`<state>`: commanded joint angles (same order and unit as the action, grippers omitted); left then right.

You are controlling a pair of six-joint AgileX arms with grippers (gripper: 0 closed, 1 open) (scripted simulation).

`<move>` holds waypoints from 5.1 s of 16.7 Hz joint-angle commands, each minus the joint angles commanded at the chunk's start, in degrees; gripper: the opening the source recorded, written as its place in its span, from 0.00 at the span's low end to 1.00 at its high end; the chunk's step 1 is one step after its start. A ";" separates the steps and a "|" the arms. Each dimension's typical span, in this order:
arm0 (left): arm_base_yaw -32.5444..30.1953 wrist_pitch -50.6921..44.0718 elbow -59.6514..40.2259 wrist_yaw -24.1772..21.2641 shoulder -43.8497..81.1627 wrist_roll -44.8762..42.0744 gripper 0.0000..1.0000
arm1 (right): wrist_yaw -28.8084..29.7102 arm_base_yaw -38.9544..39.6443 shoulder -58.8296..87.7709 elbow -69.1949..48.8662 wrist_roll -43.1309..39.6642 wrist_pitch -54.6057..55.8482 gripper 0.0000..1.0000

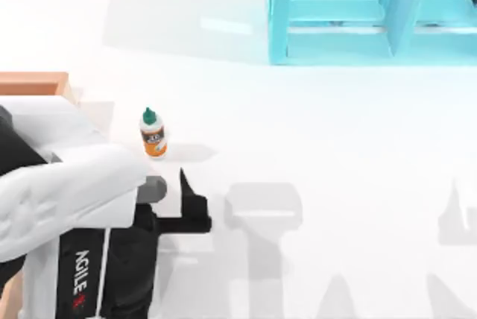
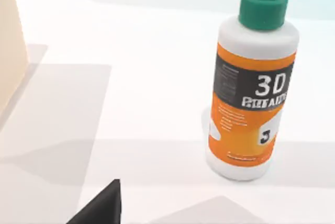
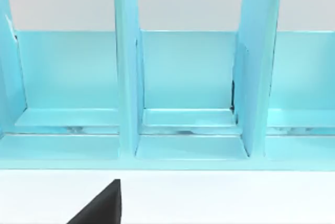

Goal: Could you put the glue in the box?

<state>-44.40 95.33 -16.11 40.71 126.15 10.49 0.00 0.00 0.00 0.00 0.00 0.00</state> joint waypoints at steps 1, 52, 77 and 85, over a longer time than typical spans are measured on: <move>0.00 0.00 0.00 0.00 0.00 0.00 1.00 | 0.00 0.00 0.00 0.00 0.00 0.00 1.00; 13.17 -31.70 -18.35 -12.05 -15.57 -3.72 0.00 | 0.00 0.00 0.00 0.00 0.00 0.00 1.00; 56.43 -90.79 -44.04 -59.52 -25.42 -80.82 0.00 | 0.00 0.00 0.00 0.00 0.00 0.00 1.00; 80.09 -132.48 -51.69 -90.23 -21.37 -119.48 0.00 | 0.00 0.00 0.00 0.00 0.00 0.00 1.00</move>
<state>35.69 -37.15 -67.80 -49.51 104.78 -109.00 0.00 0.00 0.00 0.00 0.00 0.00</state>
